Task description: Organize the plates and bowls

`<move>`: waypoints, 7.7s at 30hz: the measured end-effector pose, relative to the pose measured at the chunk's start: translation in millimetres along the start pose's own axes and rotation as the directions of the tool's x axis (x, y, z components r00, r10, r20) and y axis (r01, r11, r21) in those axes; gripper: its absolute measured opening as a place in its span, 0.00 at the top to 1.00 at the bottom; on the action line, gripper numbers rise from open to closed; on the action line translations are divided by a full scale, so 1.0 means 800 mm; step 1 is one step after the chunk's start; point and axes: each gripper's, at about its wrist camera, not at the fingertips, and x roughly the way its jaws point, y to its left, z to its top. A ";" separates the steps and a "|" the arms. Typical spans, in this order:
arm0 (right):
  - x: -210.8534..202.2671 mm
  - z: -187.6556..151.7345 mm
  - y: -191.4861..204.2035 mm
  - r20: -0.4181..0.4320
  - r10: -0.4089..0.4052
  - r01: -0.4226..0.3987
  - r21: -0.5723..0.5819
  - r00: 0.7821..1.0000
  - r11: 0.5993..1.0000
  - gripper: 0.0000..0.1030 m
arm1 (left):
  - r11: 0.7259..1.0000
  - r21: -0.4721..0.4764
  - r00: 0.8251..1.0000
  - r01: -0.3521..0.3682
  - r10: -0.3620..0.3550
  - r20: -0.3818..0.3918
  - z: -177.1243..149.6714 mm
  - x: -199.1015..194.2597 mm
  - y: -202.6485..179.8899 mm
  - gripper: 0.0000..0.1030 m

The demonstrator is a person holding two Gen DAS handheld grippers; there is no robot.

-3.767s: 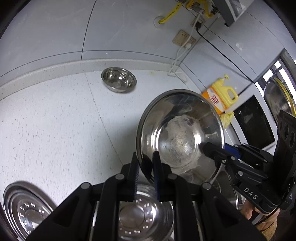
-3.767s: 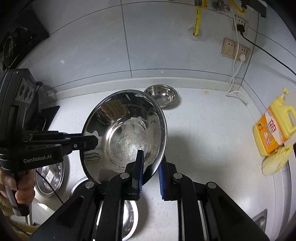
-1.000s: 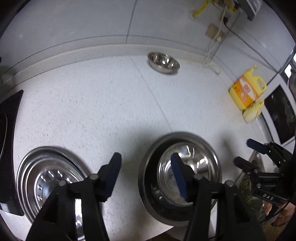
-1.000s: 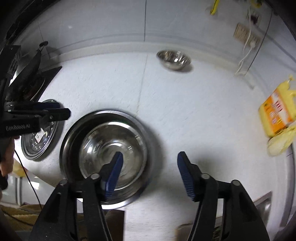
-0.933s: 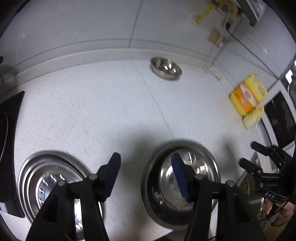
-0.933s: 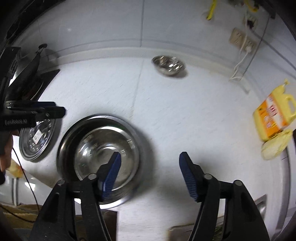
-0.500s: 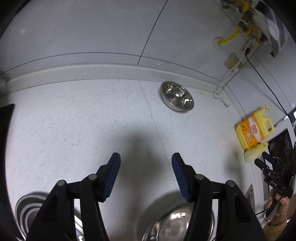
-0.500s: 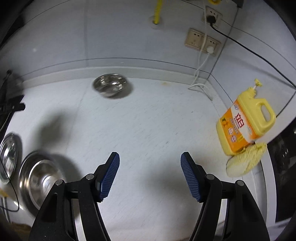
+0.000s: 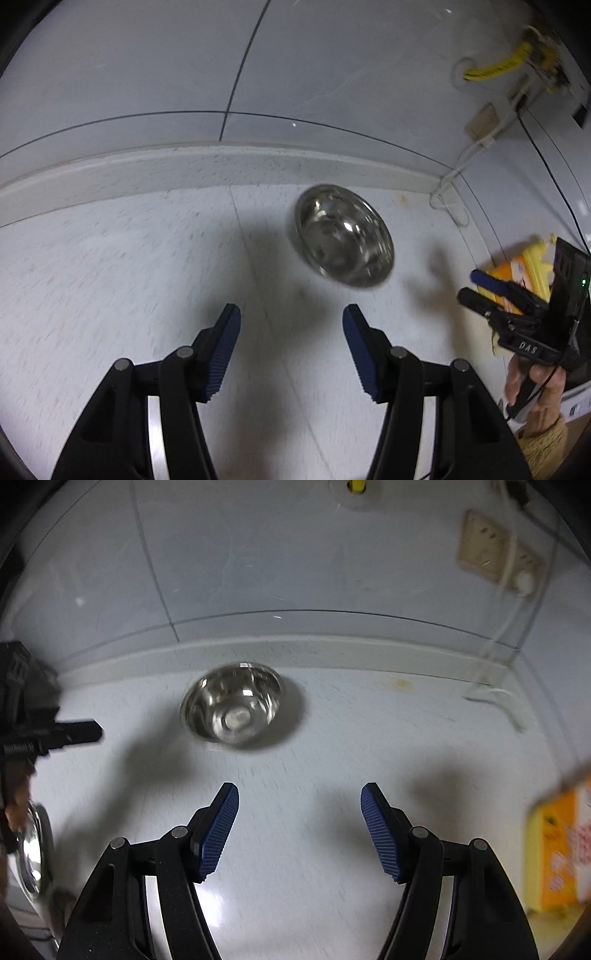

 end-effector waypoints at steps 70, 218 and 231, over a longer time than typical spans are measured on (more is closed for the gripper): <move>-0.050 -0.084 0.100 -0.150 -0.074 0.052 -0.144 0.986 0.988 0.88 | 0.960 0.155 0.937 0.232 -0.179 -0.299 -0.162 -0.022 -0.147 0.91; 0.002 -0.210 0.432 -0.267 0.309 -0.328 -0.028 0.913 0.944 0.86 | 0.960 -0.221 0.985 -0.171 0.160 -0.065 -0.419 -0.330 0.306 0.89; -0.021 -0.207 0.446 -0.187 0.256 -0.267 -0.034 0.948 0.963 0.68 | 0.958 -0.149 0.965 -0.245 0.256 0.054 -0.415 -0.360 0.290 0.72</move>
